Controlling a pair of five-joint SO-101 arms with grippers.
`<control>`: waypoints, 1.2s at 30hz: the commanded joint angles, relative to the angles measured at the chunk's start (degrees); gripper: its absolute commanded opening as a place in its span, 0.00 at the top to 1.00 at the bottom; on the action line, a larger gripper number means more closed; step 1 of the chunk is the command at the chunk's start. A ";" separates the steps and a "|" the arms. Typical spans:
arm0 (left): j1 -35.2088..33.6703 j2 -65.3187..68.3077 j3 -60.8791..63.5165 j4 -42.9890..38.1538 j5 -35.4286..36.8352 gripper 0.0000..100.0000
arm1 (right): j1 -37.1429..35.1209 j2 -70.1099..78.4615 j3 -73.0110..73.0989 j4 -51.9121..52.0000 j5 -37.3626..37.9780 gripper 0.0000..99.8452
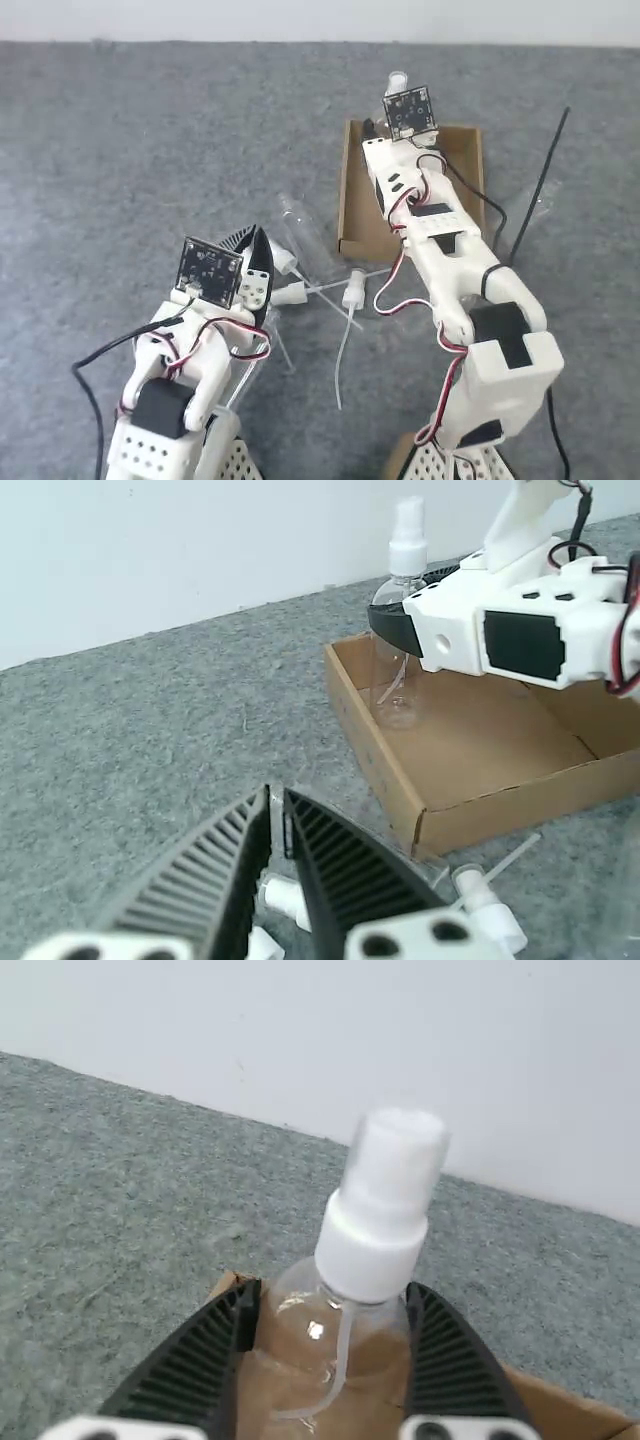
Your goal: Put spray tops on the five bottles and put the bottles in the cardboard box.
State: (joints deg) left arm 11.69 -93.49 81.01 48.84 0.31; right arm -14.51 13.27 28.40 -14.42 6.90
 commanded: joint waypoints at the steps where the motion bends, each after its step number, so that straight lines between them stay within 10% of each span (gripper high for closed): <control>1: -0.35 -0.97 -0.31 -1.49 0.70 0.99 | -0.84 -1.19 -1.41 -1.54 1.23 0.88; 36: -0.35 -0.97 -0.31 -1.58 0.44 0.99 | -2.86 -1.89 -0.88 1.01 1.32 0.75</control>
State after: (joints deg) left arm 11.69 -93.49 81.01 48.84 0.31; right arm -17.05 13.27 28.40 -13.71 7.43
